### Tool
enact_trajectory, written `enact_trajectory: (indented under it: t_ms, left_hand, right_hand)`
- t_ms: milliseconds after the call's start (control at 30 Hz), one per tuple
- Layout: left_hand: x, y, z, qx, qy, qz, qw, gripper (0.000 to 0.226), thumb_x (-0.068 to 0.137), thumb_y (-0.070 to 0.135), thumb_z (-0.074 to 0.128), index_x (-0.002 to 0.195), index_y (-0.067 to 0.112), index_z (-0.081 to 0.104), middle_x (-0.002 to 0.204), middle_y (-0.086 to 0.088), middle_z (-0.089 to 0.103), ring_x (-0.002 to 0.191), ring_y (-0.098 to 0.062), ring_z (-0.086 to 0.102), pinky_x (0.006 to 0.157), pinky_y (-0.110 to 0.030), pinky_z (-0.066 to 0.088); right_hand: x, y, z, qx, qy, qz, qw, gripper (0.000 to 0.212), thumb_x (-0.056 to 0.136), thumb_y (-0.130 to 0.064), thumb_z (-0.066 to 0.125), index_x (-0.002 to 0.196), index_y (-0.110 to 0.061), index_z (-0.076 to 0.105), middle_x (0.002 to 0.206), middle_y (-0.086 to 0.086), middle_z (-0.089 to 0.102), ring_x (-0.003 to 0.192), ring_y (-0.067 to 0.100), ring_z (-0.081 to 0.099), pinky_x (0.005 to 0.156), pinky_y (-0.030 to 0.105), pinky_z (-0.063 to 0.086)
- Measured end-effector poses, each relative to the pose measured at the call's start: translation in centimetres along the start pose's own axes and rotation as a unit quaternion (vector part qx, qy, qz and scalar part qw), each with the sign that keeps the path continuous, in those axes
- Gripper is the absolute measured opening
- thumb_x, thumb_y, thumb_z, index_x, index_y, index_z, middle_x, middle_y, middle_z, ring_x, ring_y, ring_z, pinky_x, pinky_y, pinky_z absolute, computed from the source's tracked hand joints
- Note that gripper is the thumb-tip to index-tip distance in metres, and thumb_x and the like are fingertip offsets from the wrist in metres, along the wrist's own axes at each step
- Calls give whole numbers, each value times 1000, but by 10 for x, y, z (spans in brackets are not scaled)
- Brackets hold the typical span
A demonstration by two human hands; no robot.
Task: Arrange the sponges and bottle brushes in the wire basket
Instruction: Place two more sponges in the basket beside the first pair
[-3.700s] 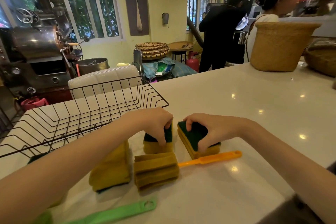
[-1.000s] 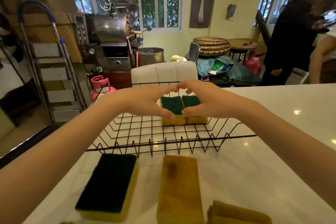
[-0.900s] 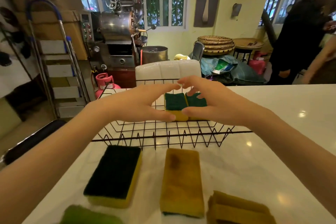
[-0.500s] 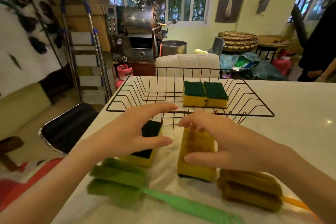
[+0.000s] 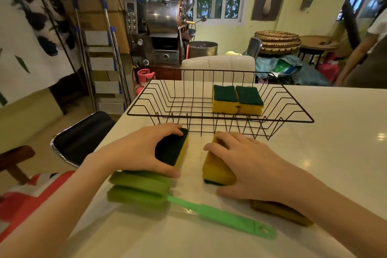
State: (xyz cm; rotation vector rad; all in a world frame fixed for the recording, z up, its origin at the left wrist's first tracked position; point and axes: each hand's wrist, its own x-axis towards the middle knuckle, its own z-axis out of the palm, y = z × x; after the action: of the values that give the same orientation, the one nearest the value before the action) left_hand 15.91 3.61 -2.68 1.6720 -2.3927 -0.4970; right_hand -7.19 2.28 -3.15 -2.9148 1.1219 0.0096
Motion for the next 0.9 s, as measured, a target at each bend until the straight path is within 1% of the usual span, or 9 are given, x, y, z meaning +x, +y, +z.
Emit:
enact_trajectory:
  t_ms: [167,267,333,400,500,600,667,767,900]
  left_hand:
    - [0,-2,0,4,-13,4,1000,82,64,48,73,133,38,29,129,30,20,120,8,21,101,-15,19]
    - [2,-4,1,11,-8,8,1000,81,65,46,73,133,39,29,129,30,21,120,8,22,101,-15,21]
    - [3,-4,4,11,4,18,1000,82,64,49,73,133,39,30,130,31,23,120,9,23,101,-15,22]
    - [4,-4,6,11,10,26,1000,82,64,52,72,133,41,30,131,32,22,120,11,22,100,-14,22]
    - [5,-4,7,10,5,27,1000,80,64,53,70,133,43,29,130,34,19,117,13,21,98,-13,22]
    - [5,-5,7,15,11,28,999,80,63,55,70,132,45,29,132,34,21,120,11,22,103,-17,23]
    - [5,-6,7,15,17,27,999,81,62,56,70,132,45,31,134,33,22,124,8,24,104,-20,25]
    - [5,-9,8,11,25,30,999,81,60,60,70,130,45,33,140,30,26,127,5,28,106,-24,28]
    - [5,-8,9,3,36,37,999,78,58,60,70,127,44,38,135,31,29,123,7,30,104,-21,29]
  right_hand:
    - [1,1,0,-15,-5,-7,1000,72,76,-45,61,134,-42,18,146,-2,24,132,21,25,100,37,36]
    - [2,0,-6,-12,15,-15,1000,69,74,-47,60,132,-40,24,142,-6,32,126,18,35,91,35,42]
    - [-1,2,-15,38,57,-4,998,66,71,-51,60,129,-40,29,133,-12,42,113,13,45,87,33,45]
    - [-4,5,-27,152,89,25,984,63,67,-50,62,124,-43,36,120,-17,49,100,8,51,80,26,48]
    - [-3,21,-35,403,92,65,908,51,62,-36,59,112,-41,49,107,-17,49,89,10,56,60,16,52]
    - [3,40,-34,563,32,123,817,45,63,-27,52,108,-31,53,110,3,54,91,24,62,63,32,59]
    - [7,45,-30,610,9,148,779,30,72,-21,54,101,-26,54,106,9,54,86,27,64,64,37,60]
    - [12,45,-23,611,-6,165,774,21,83,-13,53,98,-27,50,101,9,56,80,25,65,62,35,59]
    - [13,46,-19,533,10,139,835,24,80,-23,62,102,-31,56,95,-1,67,77,12,69,63,27,59]
